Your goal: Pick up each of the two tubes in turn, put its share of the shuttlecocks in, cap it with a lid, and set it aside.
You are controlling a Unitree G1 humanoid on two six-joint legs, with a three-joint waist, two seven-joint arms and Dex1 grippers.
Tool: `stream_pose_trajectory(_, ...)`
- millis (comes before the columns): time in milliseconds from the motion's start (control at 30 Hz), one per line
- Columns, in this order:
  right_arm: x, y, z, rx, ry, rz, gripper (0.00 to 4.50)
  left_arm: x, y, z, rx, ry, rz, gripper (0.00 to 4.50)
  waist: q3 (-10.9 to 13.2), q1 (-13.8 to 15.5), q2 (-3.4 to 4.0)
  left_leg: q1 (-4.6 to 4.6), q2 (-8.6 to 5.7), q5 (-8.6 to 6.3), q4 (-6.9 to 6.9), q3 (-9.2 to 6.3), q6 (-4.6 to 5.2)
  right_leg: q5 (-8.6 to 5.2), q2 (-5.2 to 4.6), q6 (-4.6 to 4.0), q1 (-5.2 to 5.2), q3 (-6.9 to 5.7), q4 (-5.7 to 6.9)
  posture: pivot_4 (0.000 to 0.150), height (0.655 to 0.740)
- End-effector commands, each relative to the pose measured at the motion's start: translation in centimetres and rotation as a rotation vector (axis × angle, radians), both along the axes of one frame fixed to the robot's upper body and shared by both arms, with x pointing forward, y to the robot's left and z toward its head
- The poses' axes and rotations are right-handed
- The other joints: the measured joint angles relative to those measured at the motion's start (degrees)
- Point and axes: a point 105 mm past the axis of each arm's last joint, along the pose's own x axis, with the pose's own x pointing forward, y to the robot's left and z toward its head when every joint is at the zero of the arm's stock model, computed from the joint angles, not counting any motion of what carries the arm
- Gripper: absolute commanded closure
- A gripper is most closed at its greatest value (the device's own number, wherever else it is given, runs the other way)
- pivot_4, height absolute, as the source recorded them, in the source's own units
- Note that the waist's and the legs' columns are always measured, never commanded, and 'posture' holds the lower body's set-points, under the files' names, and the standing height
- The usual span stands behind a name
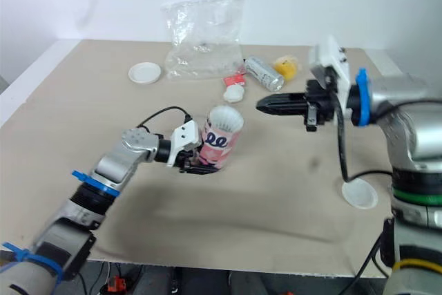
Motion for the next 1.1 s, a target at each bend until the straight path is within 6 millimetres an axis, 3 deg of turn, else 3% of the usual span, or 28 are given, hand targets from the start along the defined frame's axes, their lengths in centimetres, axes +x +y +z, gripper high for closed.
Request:
stream_pose_trajectory(33, -1.4, -3.2, -0.6, 0.129, 0.013, -0.24, 4.42, -1.1, -1.6, 1.2, -0.314, -0.007, 0.05, 1.59, 0.0, 0.11, -0.01, -0.07, -0.05, 0.0, -0.01, -0.01, 0.0, -0.01, -0.06, 0.02, -0.01, -0.01, -0.05, 0.15, 0.74)
stream_pose_trajectory(133, -2.2, -5.3, -3.0, 0.129, 0.093, -0.37, 4.42, -1.8, -2.0, -0.3, -0.362, 0.002, 0.075, 1.59, 0.0, 0.05, 0.0, -0.09, -0.08, -0.01, -0.04, 0.0, 0.0, 0.02, -0.06, 0.06, -0.06, 0.02, -0.06, 0.15, 0.74)
stream_pose_trajectory(400, -3.6, -9.9, -6.5, 0.042, 0.199, -0.593, 4.42, -3.9, -2.8, -2.7, -0.331, -0.04, 0.03, 1.59, -0.03, -0.08, 0.04, 0.12, -0.1, 0.04, 0.17, 0.08, 0.03, 0.04, -0.06, 0.5, 0.16, 0.13, -0.07, 0.15, 0.74)
stream_pose_trajectory(433, -3.9, -10.6, -7.0, 0.017, 0.219, -0.618, 3.82, -4.1, -2.9, -2.9, -0.325, -0.048, 0.028, 1.59, -0.02, -0.08, 0.03, 0.16, -0.11, 0.06, 0.23, 0.11, 0.04, 0.06, -0.07, 0.46, 0.2, 0.16, -0.08, 0.15, 0.74)
stream_pose_trajectory(467, -4.4, -11.3, -7.7, -0.034, 0.247, -0.631, 3.72, -4.1, -3.0, -3.0, -0.321, -0.053, 0.026, 1.59, -0.03, -0.08, 0.04, 0.19, -0.11, 0.07, 0.24, 0.11, 0.05, 0.05, -0.07, 0.43, 0.23, 0.17, -0.08, 0.15, 0.74)
stream_pose_trajectory(533, -5.3, -12.4, -8.4, -0.094, 0.3, -0.648, 2.89, -4.3, -3.2, -3.1, -0.317, -0.062, 0.019, 1.59, -0.03, 0.02, 0.05, 0.19, -0.14, 0.07, 0.3, 0.13, 0.05, 0.0, -0.12, 0.34, 0.25, 0.19, -0.09, 0.15, 0.74)
stream_pose_trajectory(700, -7.2, -14.0, -9.5, -0.219, 0.4, -0.652, 0.36, -4.9, -3.7, -3.6, -0.285, -0.087, -0.024, 1.59, -0.05, -0.08, 0.07, 0.23, -0.15, 0.07, 0.34, 0.2, 0.05, -0.02, -0.14, 0.35, 0.3, 0.25, -0.12, 0.15, 0.74)
stream_pose_trajectory(733, -7.6, -14.6, -10.0, -0.271, 0.42, -0.653, 0.04, -5.0, -3.8, -3.7, -0.279, -0.088, -0.036, 1.59, -0.05, -0.08, 0.07, 0.25, -0.16, 0.07, 0.34, 0.19, 0.05, -0.04, -0.14, 0.35, 0.32, 0.25, -0.12, 0.15, 0.74)
stream_pose_trajectory(1100, -7.9, -15.2, -12.7, -0.365, 0.451, -0.617, 0.04, -6.2, -4.3, -4.2, -0.248, -0.066, -0.106, 1.59, -0.05, -0.16, 0.02, 0.28, -0.17, 0.06, 0.33, 0.22, 0.04, -0.07, -0.15, 0.34, 0.34, 0.27, -0.18, 0.15, 0.74)
